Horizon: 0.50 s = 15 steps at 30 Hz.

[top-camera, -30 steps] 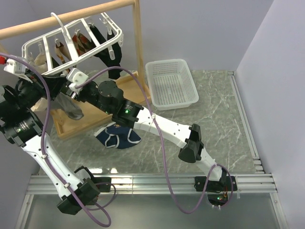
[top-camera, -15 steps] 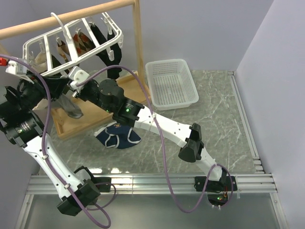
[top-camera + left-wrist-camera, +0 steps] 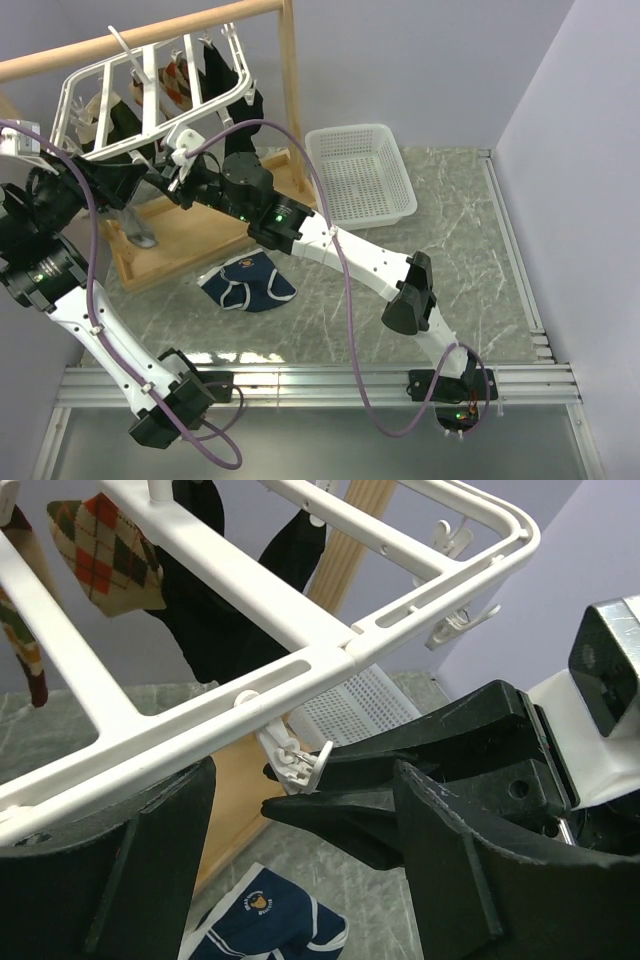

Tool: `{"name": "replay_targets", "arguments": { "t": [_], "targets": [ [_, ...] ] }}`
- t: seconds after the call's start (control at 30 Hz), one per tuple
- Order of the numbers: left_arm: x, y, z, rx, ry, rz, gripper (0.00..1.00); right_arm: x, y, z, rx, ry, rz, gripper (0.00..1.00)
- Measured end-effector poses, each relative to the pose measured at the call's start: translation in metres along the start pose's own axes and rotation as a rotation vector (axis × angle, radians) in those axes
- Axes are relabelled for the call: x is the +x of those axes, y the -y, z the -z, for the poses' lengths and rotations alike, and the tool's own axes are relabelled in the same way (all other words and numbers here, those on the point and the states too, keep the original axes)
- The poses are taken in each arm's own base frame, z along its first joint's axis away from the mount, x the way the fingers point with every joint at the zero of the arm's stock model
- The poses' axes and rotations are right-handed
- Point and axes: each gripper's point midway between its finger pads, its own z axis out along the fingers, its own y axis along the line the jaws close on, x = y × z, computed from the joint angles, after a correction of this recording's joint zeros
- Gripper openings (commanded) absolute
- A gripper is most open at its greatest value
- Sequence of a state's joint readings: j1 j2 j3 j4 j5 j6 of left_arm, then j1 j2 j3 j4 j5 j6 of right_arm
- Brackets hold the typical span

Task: Clip the underwear to the hanger

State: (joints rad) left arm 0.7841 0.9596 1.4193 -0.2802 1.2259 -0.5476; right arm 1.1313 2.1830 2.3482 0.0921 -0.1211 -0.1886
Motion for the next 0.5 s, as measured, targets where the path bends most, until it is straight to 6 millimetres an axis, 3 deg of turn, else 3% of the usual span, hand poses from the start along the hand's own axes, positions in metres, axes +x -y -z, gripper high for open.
{"name": "replay_targets", "arguments": {
  "t": [0.5],
  "targets": [
    [0.0029, -0.0055, 0.0010, 0.002, -0.019, 0.046, 0.78, -0.0045, -0.0095, 0.0021, -0.076, 0.012, -0.114, 0.00]
  ]
}}
